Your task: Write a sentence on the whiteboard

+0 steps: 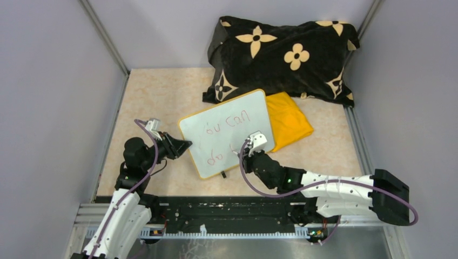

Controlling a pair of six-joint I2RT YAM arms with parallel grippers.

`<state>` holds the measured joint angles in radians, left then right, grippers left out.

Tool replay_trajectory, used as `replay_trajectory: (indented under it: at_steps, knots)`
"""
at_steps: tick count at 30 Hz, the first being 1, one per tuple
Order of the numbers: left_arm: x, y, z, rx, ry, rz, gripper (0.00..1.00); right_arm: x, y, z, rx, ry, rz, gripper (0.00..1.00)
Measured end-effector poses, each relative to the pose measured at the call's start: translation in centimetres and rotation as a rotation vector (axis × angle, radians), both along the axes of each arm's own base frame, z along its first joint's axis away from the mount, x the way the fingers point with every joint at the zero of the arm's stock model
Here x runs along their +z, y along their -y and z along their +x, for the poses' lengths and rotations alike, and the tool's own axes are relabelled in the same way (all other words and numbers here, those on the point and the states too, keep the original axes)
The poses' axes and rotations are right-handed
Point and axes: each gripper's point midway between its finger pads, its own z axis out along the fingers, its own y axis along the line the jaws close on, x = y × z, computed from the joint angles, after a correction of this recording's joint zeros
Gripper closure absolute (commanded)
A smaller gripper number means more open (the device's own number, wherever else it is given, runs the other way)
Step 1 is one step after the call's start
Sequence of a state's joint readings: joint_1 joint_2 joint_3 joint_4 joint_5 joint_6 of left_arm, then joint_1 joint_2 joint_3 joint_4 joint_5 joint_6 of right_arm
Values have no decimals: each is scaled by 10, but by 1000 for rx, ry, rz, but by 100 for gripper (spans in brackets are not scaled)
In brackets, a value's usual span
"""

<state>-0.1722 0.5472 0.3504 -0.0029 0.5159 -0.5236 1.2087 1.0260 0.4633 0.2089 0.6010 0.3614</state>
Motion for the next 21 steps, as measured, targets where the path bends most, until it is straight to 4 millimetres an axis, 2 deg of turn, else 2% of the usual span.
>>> replay_trajectory:
  at_steps: [8,14,21]
  knots:
    - [0,0,0,0,1,0,64,-2,10,2,-39,-6,-14,100]
    - [0,0,0,0,1,0,64,7,15,1,-39,10,1,100]
    - [0,0,0,0,1,0,64,22,5,-3,18,35,52,100]
